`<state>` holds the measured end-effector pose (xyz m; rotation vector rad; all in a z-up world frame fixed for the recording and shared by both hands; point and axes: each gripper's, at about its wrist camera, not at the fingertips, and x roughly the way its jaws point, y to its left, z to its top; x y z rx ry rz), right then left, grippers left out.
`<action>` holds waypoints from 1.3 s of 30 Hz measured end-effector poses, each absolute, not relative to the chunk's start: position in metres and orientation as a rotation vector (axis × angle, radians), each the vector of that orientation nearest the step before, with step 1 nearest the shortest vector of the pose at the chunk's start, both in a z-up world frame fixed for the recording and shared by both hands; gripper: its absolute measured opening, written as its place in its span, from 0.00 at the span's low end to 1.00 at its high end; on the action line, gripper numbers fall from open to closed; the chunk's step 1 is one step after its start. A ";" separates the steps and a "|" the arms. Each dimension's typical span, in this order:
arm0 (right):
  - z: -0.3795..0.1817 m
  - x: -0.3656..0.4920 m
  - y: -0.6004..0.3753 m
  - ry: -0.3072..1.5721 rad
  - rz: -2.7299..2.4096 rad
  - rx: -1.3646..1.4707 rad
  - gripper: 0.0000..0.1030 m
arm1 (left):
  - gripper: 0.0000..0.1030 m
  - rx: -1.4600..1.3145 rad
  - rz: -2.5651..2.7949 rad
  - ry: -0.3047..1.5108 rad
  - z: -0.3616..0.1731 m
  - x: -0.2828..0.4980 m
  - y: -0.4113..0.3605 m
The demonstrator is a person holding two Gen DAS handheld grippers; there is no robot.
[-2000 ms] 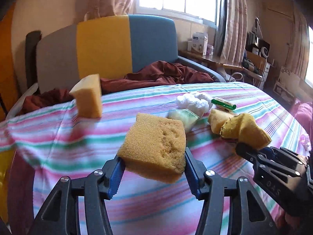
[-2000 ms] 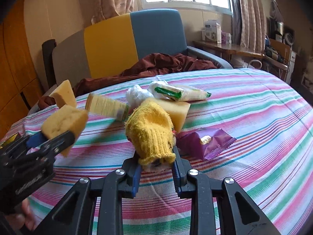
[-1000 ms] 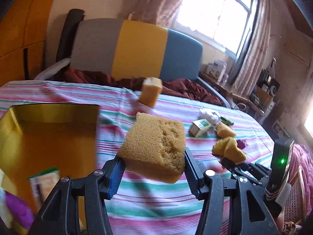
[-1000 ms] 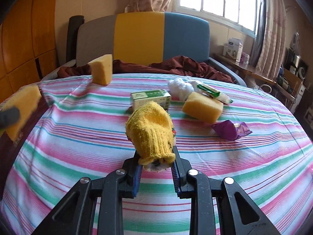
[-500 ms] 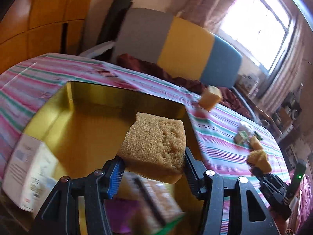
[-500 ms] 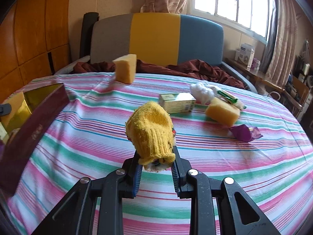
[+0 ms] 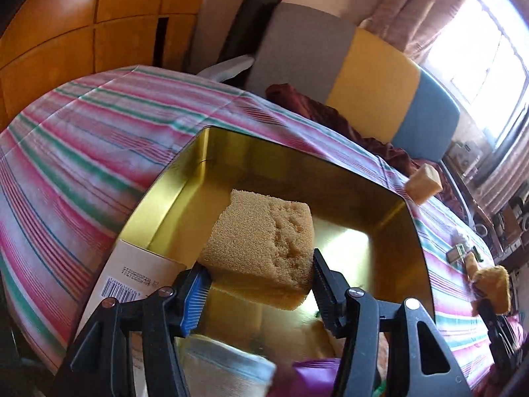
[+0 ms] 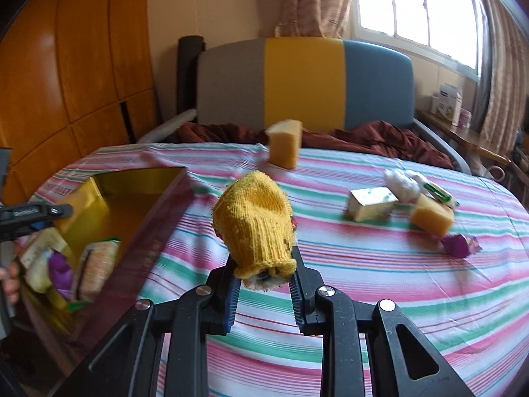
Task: Organize objects
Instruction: 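Carry sponge and sock over the gold tray and release the sponge from the left tool, then lower the yellow sock into the tray and open the right tool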
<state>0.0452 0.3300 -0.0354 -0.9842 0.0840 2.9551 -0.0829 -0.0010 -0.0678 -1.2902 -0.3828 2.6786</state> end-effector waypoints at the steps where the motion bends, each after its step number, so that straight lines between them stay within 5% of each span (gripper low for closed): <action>1: -0.032 0.045 0.325 0.084 2.969 -0.978 0.26 | 0.56 -1.289 2.667 -0.394 -0.068 -0.084 -0.002; 13: -0.010 0.048 0.269 0.042 3.100 -0.990 0.26 | 0.69 -1.339 2.608 -0.354 -0.074 -0.088 0.005; 22: -0.019 0.043 0.239 0.024 3.153 -1.111 0.26 | 0.69 -1.181 2.668 -0.566 -0.047 -0.069 -0.029; 39: -0.041 -0.030 0.178 0.089 3.097 -1.476 0.27 | 0.69 -1.091 2.782 -0.585 -0.016 -0.063 -0.042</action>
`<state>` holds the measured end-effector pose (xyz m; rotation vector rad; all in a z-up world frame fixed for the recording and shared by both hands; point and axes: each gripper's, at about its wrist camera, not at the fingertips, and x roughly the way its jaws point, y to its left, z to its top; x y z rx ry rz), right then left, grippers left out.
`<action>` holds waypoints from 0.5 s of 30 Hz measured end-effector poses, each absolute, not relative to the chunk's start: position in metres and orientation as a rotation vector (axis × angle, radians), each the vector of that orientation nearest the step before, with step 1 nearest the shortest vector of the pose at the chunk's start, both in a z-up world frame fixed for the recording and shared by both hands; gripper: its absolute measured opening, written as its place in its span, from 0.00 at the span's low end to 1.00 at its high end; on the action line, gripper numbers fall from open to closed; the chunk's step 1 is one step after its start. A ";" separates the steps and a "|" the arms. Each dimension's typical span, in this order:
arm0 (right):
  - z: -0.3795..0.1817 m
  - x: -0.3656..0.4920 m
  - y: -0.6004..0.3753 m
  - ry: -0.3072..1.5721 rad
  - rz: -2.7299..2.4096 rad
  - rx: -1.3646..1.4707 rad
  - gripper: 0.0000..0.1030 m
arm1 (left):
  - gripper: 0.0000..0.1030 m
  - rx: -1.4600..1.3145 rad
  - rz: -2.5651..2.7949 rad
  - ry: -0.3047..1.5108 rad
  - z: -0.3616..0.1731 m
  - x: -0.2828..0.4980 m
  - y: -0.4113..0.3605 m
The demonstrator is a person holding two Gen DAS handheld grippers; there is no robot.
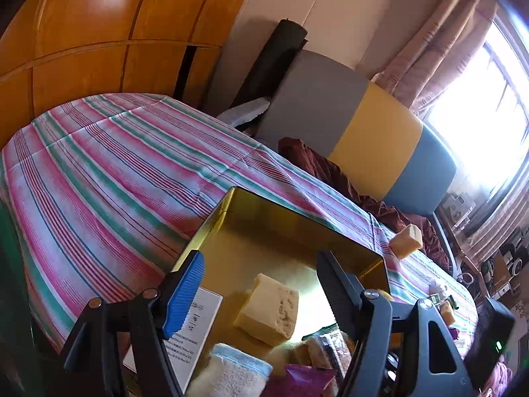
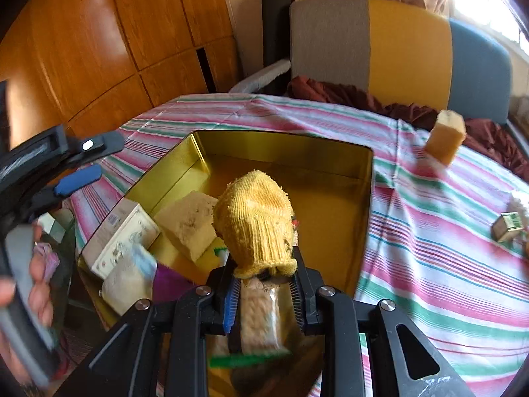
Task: Organize objects
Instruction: 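Lower the yellow sock into the tray and open the right tool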
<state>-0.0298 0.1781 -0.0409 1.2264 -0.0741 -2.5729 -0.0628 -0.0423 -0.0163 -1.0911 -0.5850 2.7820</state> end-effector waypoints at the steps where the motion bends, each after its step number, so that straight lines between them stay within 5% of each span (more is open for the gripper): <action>1: -0.042 -0.035 0.176 -0.089 -2.567 1.240 0.27 | 0.69 -1.088 2.780 -0.583 -0.016 -0.062 -0.042; 9: -0.048 -0.067 0.164 -0.118 -2.560 1.297 0.31 | 0.69 -1.087 2.769 -0.581 -0.016 -0.061 -0.039; 15: -0.052 -0.065 0.159 -0.084 -2.553 1.305 0.47 | 0.69 -1.086 2.777 -0.571 -0.017 -0.060 -0.037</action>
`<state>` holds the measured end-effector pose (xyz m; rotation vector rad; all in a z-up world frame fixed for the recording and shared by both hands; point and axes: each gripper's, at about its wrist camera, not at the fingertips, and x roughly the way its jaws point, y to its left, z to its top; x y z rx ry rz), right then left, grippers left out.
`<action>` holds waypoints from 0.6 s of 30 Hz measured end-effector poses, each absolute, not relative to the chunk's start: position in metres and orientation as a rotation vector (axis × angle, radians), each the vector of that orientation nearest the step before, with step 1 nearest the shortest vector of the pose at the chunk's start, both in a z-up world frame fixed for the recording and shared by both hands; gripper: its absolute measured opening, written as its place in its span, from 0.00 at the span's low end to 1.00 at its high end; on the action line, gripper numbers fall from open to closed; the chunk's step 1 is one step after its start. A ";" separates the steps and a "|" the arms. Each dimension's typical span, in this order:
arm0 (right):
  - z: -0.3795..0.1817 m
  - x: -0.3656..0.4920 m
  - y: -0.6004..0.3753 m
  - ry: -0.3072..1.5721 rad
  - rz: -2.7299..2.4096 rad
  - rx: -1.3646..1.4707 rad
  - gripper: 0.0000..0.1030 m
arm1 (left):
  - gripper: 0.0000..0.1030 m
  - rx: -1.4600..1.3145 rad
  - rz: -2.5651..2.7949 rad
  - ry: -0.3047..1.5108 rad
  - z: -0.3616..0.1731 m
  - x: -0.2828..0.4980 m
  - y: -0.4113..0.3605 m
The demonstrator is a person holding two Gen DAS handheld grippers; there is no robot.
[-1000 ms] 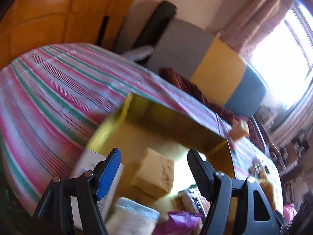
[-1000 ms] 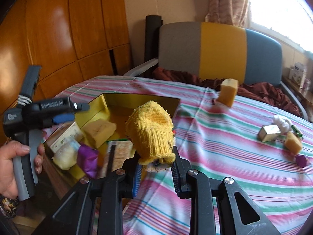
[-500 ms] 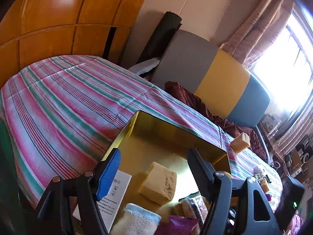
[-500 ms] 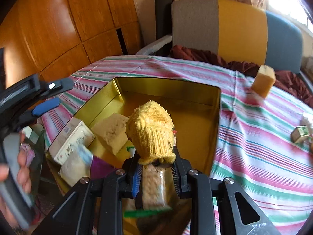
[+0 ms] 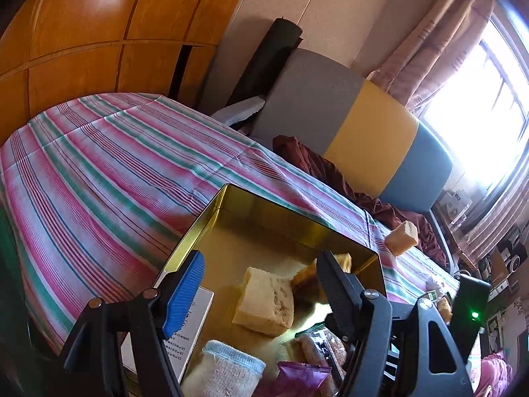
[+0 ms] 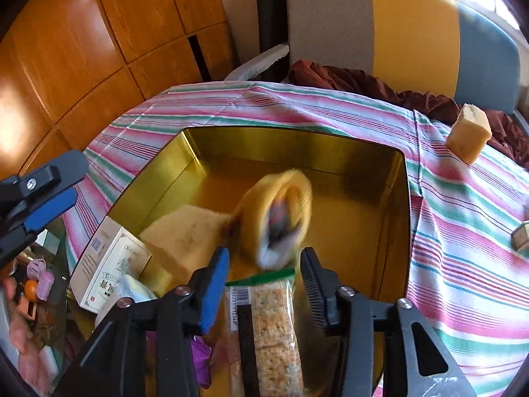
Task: Organize objects
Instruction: 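Lower the yellow sock into the tray and open the right tool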
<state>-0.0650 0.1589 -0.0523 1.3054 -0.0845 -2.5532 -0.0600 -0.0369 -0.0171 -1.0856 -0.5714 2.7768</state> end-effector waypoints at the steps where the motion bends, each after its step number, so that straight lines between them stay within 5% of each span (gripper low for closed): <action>1: -0.051 -0.063 0.161 -0.085 -2.560 1.302 0.48 | 0.69 -1.090 2.777 -0.563 -0.018 -0.060 -0.036; 18: -0.022 -0.025 0.201 -0.078 -2.662 1.192 0.51 | 0.69 -1.123 2.655 -0.448 -0.029 -0.047 0.010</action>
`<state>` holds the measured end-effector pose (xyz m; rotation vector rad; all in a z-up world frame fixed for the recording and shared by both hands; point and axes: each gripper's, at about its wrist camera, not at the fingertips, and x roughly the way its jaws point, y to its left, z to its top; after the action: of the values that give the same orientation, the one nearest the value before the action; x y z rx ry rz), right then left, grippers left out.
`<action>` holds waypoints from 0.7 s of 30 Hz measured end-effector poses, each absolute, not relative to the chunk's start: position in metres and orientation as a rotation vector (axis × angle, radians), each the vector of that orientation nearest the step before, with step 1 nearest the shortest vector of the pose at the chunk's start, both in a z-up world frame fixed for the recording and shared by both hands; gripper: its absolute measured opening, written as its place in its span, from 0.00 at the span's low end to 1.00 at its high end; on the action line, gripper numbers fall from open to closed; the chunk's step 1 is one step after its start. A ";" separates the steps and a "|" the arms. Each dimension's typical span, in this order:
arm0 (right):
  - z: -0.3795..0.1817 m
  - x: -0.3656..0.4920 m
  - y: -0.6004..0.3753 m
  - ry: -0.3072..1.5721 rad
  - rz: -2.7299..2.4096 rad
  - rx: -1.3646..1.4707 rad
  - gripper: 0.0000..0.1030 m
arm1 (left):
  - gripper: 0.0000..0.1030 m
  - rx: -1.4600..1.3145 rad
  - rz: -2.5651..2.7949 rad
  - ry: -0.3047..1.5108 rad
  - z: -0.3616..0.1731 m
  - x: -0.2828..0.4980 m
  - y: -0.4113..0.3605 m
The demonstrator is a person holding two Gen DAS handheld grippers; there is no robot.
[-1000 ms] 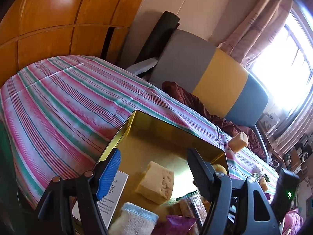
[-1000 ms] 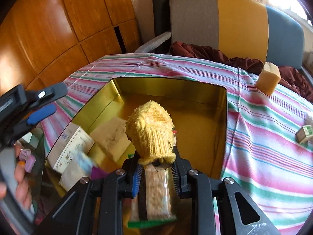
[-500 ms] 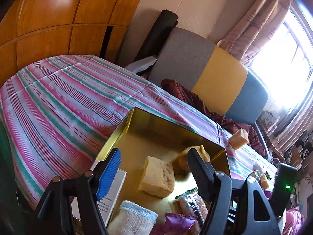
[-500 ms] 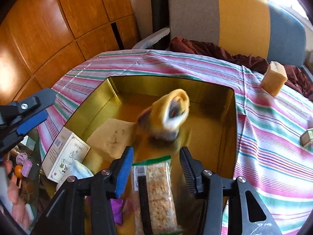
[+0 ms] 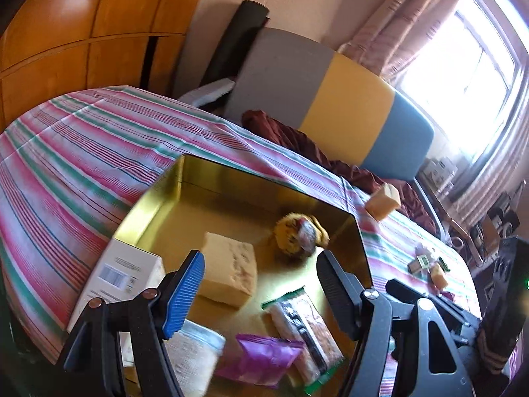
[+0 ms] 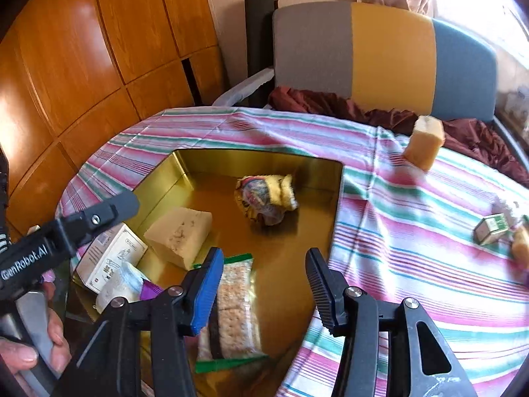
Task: Organize objects
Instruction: 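Lower the yellow sock into the tray and open the right tool, then move the right tool to the purple snack packet and grasp it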
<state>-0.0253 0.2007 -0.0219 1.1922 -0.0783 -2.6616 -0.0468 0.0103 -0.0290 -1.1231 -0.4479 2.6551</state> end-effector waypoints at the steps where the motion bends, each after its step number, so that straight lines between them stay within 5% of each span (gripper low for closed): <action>1: -0.021 -0.024 0.204 -0.080 -2.665 1.189 0.51 | 0.69 -1.124 2.644 -0.443 -0.029 -0.045 0.014; 21: -0.073 0.039 0.403 -0.256 -2.961 1.442 0.64 | 0.69 -0.991 2.378 -0.152 -0.021 0.018 0.127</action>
<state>0.0389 0.4032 -0.0729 1.4421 -0.2564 -2.9614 0.0181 0.1269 -0.0214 -0.9905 -0.1516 2.3779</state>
